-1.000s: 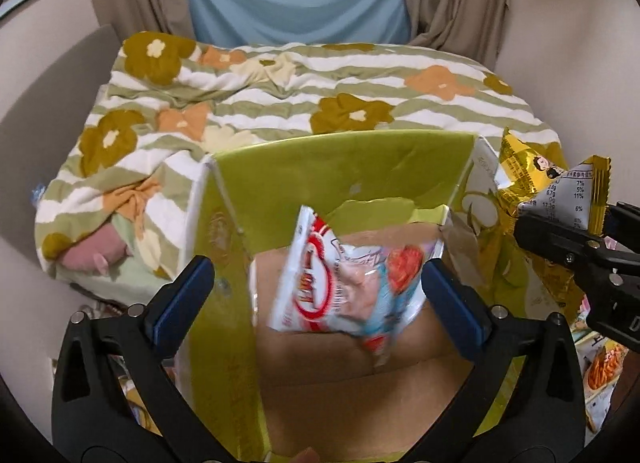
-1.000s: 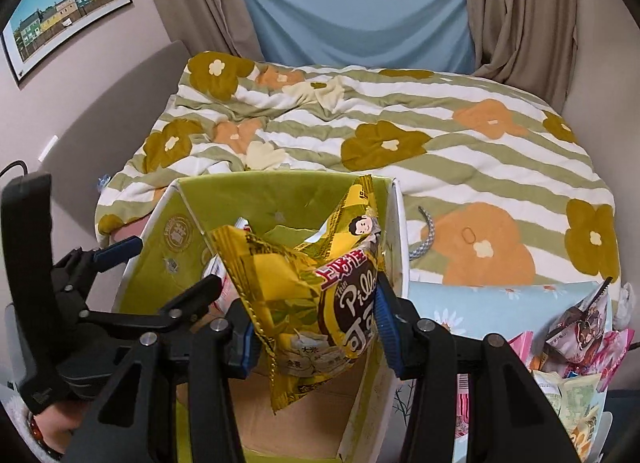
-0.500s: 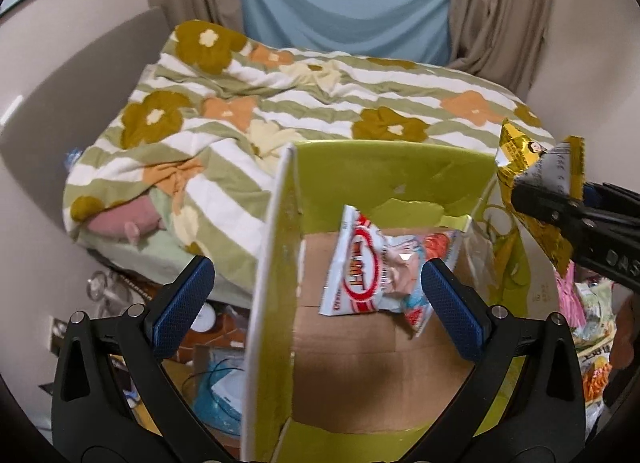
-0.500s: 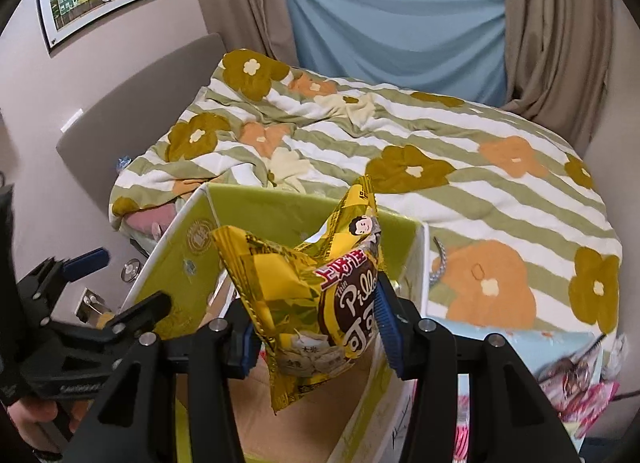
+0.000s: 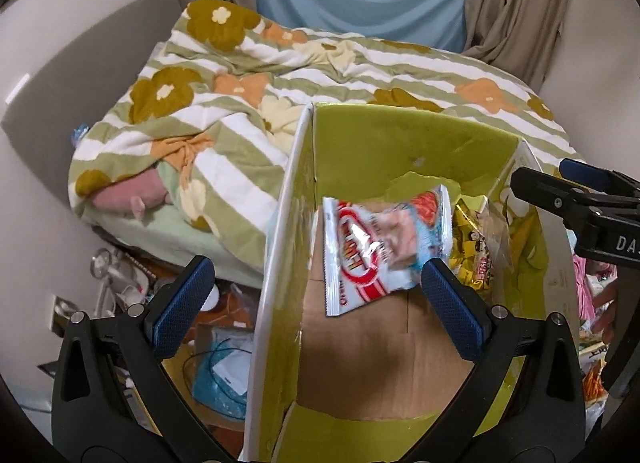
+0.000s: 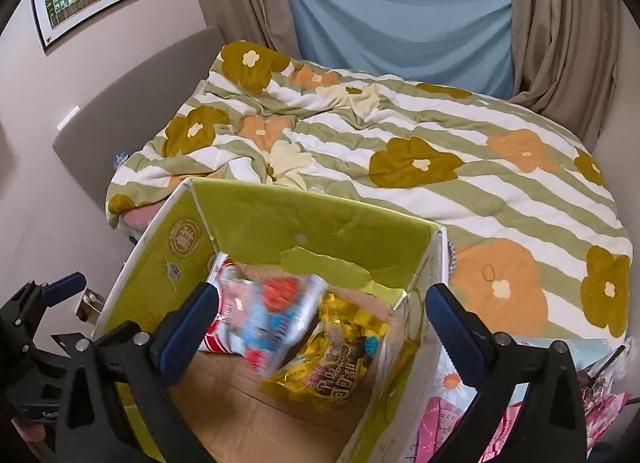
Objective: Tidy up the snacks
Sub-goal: 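Carry both bags into the yellow box and open both tools to drop them, then move both tools back over the snack pile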
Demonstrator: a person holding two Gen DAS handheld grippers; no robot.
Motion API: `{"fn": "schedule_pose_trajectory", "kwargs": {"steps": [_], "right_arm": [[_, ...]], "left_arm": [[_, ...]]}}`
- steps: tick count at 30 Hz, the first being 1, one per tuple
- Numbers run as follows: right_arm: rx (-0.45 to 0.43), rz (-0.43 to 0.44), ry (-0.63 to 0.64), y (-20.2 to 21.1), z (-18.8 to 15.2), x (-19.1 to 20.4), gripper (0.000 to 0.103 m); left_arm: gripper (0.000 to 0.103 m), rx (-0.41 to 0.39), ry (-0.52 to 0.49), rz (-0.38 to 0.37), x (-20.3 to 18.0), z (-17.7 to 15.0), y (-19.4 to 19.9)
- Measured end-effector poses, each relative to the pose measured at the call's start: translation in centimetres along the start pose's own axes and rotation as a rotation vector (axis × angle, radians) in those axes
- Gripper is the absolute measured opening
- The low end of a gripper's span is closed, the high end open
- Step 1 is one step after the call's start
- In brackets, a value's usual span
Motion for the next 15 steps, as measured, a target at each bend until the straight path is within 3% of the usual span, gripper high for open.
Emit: {"fn": "schedule_pose_trajectory", "kwargs": {"steps": [8,15], "right_arm": [[-0.008,0.004,0.012,3.2,-0.3,0.4,0.103],[-0.095,-0.025,0.003,9.3,-1.3,1.1,0.103]], "left_arm": [[0.103,-0.053,-0.019,-0.013,-0.5,0.6,2.9],[0.103,-0.149,-0.087,-0.008,-1.9,1.3,7.0]]}}
Point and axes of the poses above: each gripper's, at about its wrist camera, not at the fingertips, and y roughly against the way its jaws point, x to its left, z to its top, the point moved 2 cm from there along -y, roughly the way its jaws point, and after that the axes turned 3 degrees about x, right-handed, at the moved point
